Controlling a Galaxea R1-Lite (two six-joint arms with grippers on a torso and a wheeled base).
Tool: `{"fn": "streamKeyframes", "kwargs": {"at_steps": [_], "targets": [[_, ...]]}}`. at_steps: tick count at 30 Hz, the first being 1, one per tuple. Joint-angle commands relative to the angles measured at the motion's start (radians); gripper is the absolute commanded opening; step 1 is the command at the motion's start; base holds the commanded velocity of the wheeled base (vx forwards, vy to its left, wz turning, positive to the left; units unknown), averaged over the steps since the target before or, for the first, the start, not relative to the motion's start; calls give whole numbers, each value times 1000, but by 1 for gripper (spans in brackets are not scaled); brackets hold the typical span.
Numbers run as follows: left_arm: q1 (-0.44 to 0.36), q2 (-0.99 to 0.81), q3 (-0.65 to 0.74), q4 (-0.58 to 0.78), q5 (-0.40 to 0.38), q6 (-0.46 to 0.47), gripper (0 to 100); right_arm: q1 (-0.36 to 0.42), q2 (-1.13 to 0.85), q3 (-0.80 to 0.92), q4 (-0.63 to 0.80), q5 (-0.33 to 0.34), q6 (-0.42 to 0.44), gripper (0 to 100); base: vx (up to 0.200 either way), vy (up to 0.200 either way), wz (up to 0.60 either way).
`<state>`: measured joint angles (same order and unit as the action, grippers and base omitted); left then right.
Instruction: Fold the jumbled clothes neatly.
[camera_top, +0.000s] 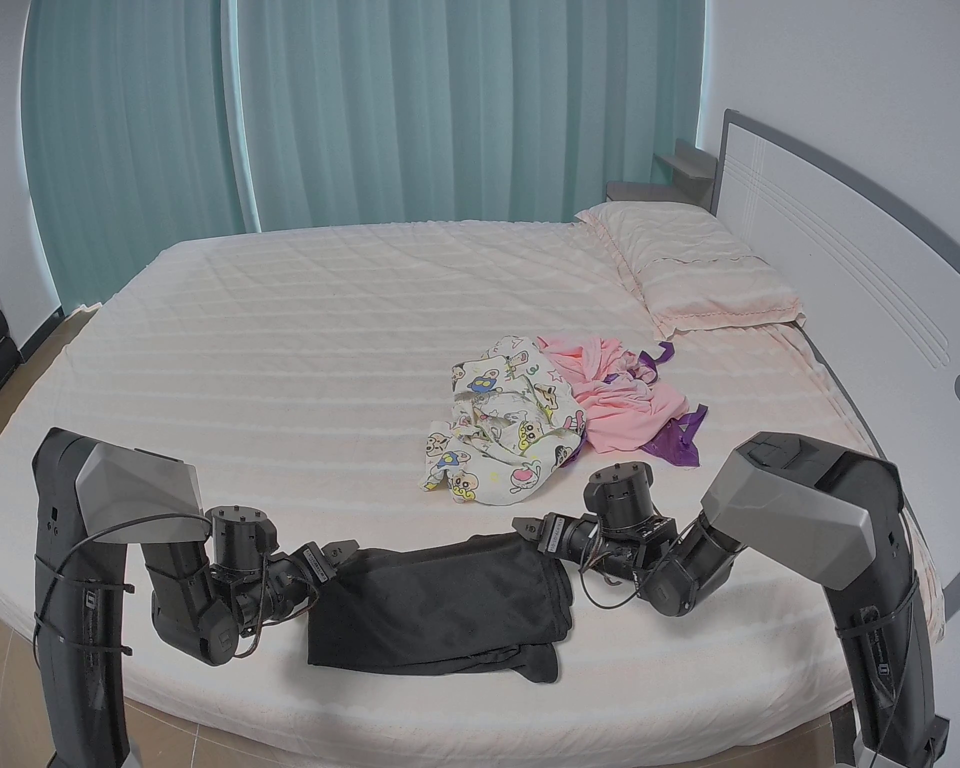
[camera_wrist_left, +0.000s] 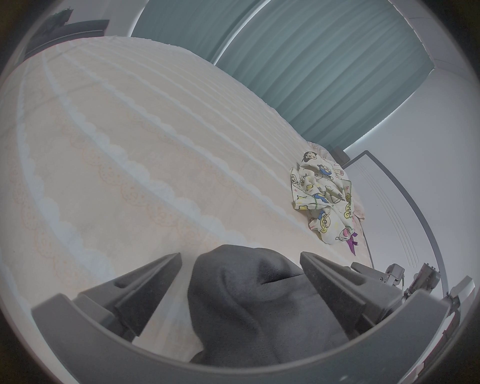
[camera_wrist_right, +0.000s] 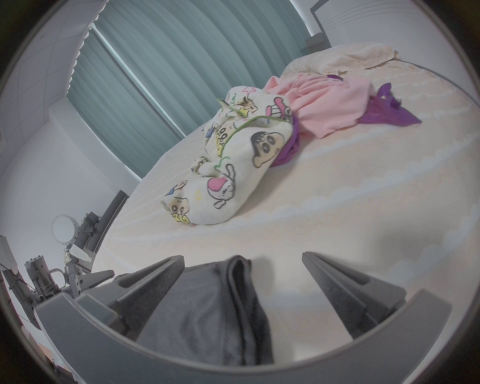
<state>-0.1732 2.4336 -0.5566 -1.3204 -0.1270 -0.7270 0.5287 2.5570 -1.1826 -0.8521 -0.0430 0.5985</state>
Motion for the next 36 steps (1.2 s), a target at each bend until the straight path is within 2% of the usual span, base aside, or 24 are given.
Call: {"fn": "streamKeyframes", "kwargs": {"at_steps": [1, 4, 5, 6, 7, 9, 10, 12, 19, 25, 30, 36], "targets": [[41, -56, 70, 0, -20, -3, 100, -42, -118, 159, -7, 5, -5, 100, 0, 0, 0], [47, -116, 158, -5, -105, -2, 100, -58, -158, 227, -15, 25, 3, 100, 0, 0, 0], [47, -116, 158, -5, -105, -2, 100, -58, -158, 227, -15, 25, 3, 100, 0, 0, 0], [58, -169, 225, -25, -198, 1, 100, -62, -179, 287, -18, 61, -6, 100, 0, 0, 0], [61, -188, 259, -37, -255, 9, 100, -62, -189, 313, -27, 83, -8, 100, 0, 0, 0], [67, -200, 296, -52, -324, 20, 100, -61, -199, 340, -45, 109, -9, 100, 0, 0, 0], [77, -196, 320, -68, -381, 61, 100, -58, -204, 363, -76, 126, -13, 100, 0, 0, 0], [78, -183, 325, -69, -378, 107, 100, -50, -204, 383, -97, 130, -23, 100, 0, 0, 0], [95, -128, 325, -69, -370, 149, 100, -29, -196, 386, -102, 132, -49, 100, -171, 0, 0], [95, -84, 351, -72, -358, 301, 100, 0, -196, 380, -97, 132, -49, 100, 0, 0, 0], [73, -51, 314, -88, -264, 305, 100, 22, -170, 357, -97, 129, -51, 100, 0, 0, 0], [37, -45, 305, -95, -243, 298, 100, 48, -144, 360, -93, 121, -80, 100, 0, 0, 0]]}}
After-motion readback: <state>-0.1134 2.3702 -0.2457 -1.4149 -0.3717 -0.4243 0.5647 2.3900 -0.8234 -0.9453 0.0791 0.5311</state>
